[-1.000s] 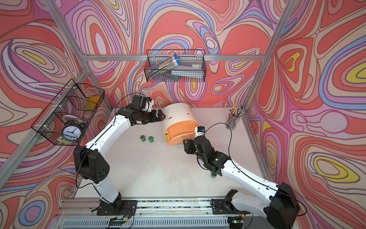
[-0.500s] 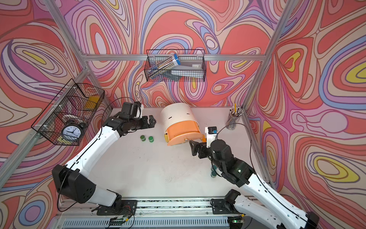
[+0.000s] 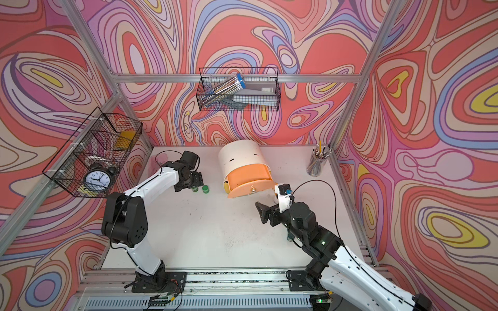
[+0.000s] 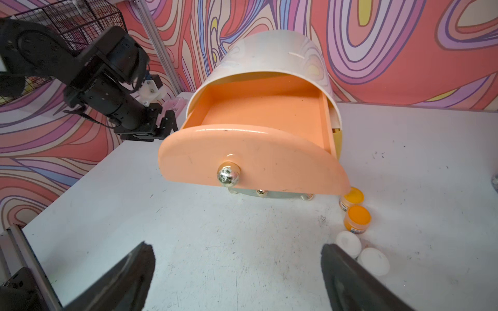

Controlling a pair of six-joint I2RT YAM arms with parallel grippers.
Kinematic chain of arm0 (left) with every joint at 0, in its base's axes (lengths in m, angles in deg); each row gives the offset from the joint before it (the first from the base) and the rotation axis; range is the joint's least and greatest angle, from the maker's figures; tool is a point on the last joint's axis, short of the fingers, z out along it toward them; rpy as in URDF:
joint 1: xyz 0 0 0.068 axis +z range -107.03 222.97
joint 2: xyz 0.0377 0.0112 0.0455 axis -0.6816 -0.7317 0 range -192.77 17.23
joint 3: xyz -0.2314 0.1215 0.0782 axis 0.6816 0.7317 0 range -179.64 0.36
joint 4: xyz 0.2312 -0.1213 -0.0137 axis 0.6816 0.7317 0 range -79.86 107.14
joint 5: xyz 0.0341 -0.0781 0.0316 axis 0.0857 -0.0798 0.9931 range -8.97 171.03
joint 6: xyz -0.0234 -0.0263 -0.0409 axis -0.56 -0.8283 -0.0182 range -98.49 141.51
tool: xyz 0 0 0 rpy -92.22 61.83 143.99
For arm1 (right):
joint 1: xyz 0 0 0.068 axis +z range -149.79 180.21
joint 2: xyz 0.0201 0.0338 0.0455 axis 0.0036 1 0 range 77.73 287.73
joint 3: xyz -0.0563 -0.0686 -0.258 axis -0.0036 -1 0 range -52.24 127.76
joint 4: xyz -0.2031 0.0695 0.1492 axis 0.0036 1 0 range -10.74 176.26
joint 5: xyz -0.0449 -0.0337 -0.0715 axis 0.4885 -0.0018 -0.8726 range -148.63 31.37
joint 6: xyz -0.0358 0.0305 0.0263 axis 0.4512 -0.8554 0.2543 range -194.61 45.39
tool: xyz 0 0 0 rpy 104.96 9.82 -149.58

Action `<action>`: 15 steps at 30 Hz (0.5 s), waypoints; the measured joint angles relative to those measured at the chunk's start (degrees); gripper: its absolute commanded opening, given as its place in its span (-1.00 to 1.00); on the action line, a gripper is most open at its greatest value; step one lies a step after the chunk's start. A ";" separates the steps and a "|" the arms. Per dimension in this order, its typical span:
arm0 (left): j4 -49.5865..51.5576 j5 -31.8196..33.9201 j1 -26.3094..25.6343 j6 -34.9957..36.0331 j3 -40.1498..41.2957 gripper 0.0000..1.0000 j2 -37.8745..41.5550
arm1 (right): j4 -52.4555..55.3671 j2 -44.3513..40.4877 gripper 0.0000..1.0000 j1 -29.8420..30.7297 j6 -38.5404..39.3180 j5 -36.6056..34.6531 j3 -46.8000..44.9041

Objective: Put the paint cans in the drawer according to color
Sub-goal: Pick up the paint can at the center of the board.

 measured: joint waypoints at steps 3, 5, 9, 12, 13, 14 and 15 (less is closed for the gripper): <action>0.31 -0.24 0.04 -0.96 -1.75 0.47 -2.10 | -1.03 -2.01 0.97 0.00 -0.02 1.33 -0.13; 0.33 -0.20 0.04 -1.36 -3.54 0.47 -3.54 | -1.88 -3.23 0.96 0.00 -0.07 2.29 -0.50; 0.46 0.11 0.11 -2.25 -6.27 0.47 -6.25 | -2.27 -4.17 0.96 0.00 -0.11 3.87 -0.98; 0.50 0.28 0.46 -2.45 -7.02 0.46 -8.02 | -2.23 -4.44 0.97 0.00 -0.28 4.66 -1.25; 0.55 0.28 0.57 -2.51 -7.17 0.45 -8.59 | -2.23 -4.55 0.96 0.00 -0.31 4.83 -1.31; 0.55 0.26 0.72 -2.54 -7.30 0.43 -9.16 | -2.25 -4.70 0.96 0.00 -0.35 4.96 -1.40; 0.55 0.28 0.83 -2.54 -7.32 0.40 -9.68 | -2.23 -4.83 0.97 0.00 -0.42 5.07 -1.42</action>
